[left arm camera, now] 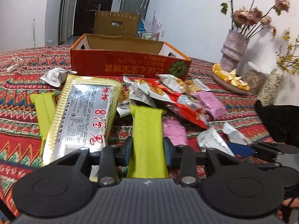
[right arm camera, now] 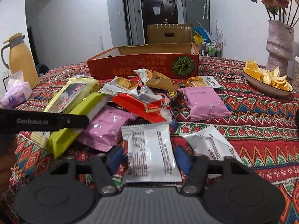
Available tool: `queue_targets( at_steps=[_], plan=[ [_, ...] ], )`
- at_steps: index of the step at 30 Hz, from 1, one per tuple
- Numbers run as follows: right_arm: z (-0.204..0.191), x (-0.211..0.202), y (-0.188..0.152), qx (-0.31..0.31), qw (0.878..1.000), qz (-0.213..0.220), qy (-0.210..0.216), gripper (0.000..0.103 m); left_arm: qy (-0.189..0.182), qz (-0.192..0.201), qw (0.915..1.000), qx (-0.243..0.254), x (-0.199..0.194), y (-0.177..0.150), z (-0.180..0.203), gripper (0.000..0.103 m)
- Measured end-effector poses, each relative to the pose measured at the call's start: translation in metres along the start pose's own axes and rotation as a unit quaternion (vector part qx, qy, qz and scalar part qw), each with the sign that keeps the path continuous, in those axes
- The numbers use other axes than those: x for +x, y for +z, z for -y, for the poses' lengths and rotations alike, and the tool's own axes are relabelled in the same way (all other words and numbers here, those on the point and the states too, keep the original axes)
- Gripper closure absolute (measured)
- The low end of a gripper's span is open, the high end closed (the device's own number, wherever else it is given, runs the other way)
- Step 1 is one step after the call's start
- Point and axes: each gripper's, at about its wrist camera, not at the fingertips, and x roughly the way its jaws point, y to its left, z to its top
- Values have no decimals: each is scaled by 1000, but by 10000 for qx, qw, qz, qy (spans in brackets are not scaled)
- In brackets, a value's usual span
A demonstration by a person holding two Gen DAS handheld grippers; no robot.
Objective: Organize snacks
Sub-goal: 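Grasp the yellow-green bar with the left tool while the right tool grasps a white packet, then carry both snacks into the cardboard box and open both tools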
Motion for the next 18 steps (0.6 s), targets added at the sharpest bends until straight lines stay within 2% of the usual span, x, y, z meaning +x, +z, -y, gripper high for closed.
queue_targets(
  at_steps=[5, 11, 15, 18],
  plan=[
    [-6, -25, -16, 86, 9999, 50, 9, 60, 110, 104, 9998, 86, -47, -19, 13, 69],
    [-19, -78, -37, 70, 9995, 295, -87, 60, 29, 309, 9994, 127, -104, -45, 20, 69],
    [-29, -106, -43, 1, 9989, 462, -97, 60, 130, 356, 9992, 95, -121, -46, 15, 69],
    [-33, -115, -39, -51, 9982, 594, -86, 60, 198, 539, 9983, 66, -132, -39, 9, 69]
  ],
)
